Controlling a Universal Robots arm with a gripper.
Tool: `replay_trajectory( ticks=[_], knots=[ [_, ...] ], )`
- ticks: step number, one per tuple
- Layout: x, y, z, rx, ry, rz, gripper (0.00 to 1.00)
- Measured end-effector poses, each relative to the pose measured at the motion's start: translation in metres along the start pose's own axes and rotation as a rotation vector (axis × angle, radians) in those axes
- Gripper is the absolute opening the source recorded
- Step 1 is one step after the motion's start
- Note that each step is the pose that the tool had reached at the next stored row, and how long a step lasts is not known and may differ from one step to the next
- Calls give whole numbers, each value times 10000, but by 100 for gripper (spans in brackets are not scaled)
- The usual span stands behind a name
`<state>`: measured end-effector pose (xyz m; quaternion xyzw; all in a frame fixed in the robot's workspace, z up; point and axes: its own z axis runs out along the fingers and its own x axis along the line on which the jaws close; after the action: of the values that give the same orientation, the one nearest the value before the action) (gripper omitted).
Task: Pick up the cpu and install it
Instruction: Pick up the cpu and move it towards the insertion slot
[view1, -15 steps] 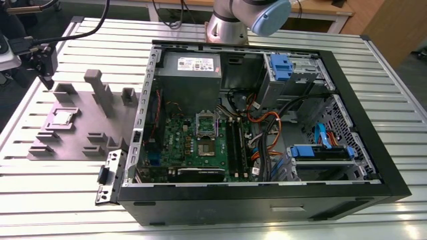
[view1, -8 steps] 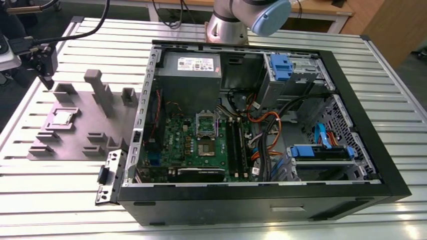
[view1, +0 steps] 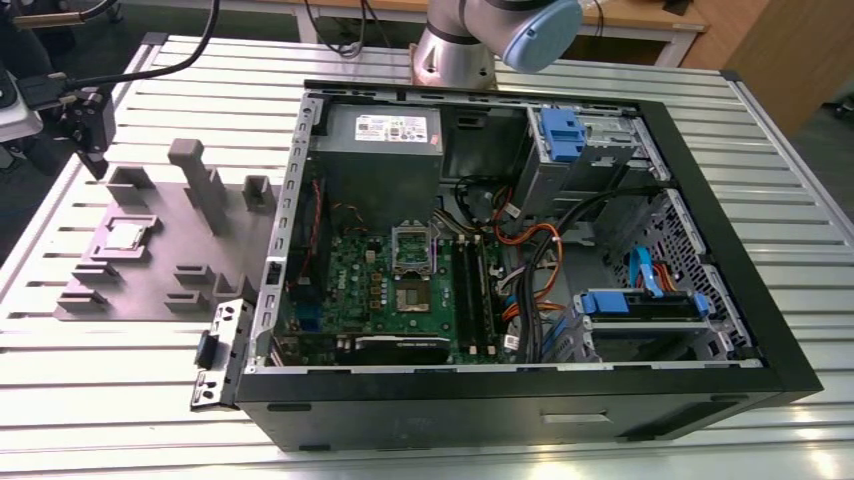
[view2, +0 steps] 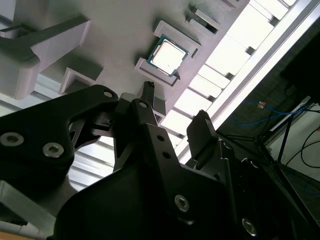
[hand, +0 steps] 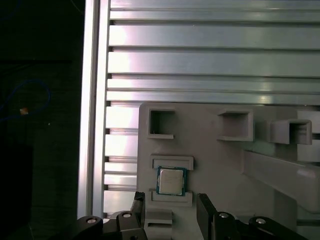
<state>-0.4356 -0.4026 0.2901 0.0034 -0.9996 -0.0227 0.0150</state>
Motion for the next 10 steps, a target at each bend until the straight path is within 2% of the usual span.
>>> replay_trajectory(
  ticks=[4,10],
  knots=[
    [-1,-15,62,2,33,-64,53],
    [-8,-22,171,6,40,-204,55]
  ],
)
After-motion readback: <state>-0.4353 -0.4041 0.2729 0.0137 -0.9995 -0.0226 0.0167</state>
